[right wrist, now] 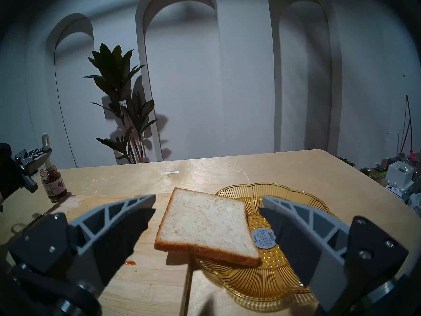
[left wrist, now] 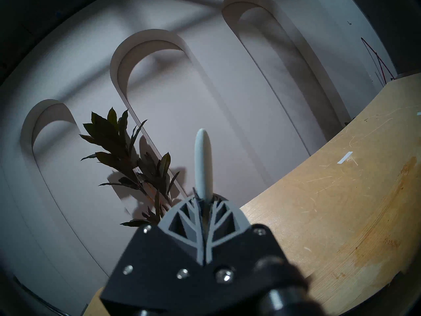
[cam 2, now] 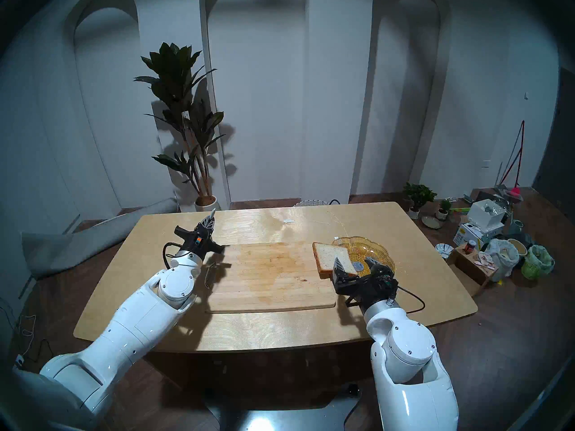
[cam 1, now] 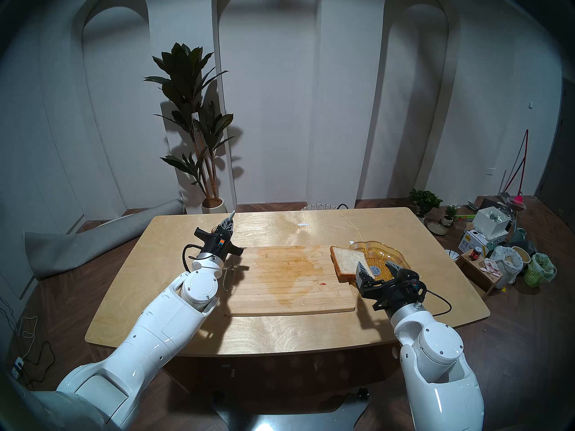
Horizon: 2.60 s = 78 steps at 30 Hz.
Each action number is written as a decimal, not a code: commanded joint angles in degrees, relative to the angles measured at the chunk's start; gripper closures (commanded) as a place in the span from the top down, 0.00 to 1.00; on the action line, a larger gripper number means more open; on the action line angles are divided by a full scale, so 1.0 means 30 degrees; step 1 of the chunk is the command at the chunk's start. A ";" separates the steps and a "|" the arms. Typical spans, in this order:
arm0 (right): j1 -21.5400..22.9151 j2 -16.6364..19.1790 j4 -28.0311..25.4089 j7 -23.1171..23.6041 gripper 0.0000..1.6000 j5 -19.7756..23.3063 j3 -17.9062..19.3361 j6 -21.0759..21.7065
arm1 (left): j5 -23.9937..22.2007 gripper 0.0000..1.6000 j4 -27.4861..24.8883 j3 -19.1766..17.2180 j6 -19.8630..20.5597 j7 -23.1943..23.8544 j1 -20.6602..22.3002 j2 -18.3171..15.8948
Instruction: Spread jam over the slice of bread with the knife
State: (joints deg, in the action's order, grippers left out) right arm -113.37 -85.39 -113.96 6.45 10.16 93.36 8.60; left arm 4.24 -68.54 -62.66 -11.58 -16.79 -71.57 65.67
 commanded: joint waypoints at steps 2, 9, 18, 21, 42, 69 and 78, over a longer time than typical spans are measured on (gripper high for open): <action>0.0338 0.0019 -0.0008 0.0175 1.00 0.0055 -0.0009 -0.0435 | 0.0480 0.00 -0.0793 -0.0075 0.0182 -0.0272 0.0276 -0.0336; 0.0455 0.0001 0.0294 0.0404 1.00 0.0201 0.0038 -0.0681 | 0.1462 0.00 -0.1015 0.0189 0.0591 -0.0661 0.0221 -0.0681; 0.0555 -0.0028 0.0699 0.0626 1.00 0.0343 0.0113 -0.0950 | 0.1957 0.00 -0.1249 0.0341 0.1045 -0.0694 0.0185 -0.0902; 0.0563 -0.0029 0.0800 0.0668 1.00 0.0347 0.0127 -0.1045 | 0.1967 0.00 -0.1283 0.0349 0.1054 -0.0691 0.0168 -0.0891; 0.0721 -0.0136 0.1208 0.0855 1.00 0.0517 0.0185 -0.1264 | 0.1978 0.00 -0.2275 0.0231 0.1458 -0.0502 -0.0064 -0.1084; 0.1417 0.0045 0.2366 0.1480 1.00 0.1124 0.0894 -0.1463 | 0.2690 0.00 -0.2798 0.0733 0.2552 -0.0273 0.0363 -0.0572; 0.1605 0.0199 0.2675 0.1746 1.00 0.1289 0.1203 -0.1549 | 0.2828 0.00 -0.3179 0.0758 0.2957 -0.0329 0.0287 -0.0346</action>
State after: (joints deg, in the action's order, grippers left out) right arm -109.65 -85.20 -105.56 11.20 13.70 96.49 4.91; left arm 12.32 -75.89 -60.36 -2.93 -17.49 -72.15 64.03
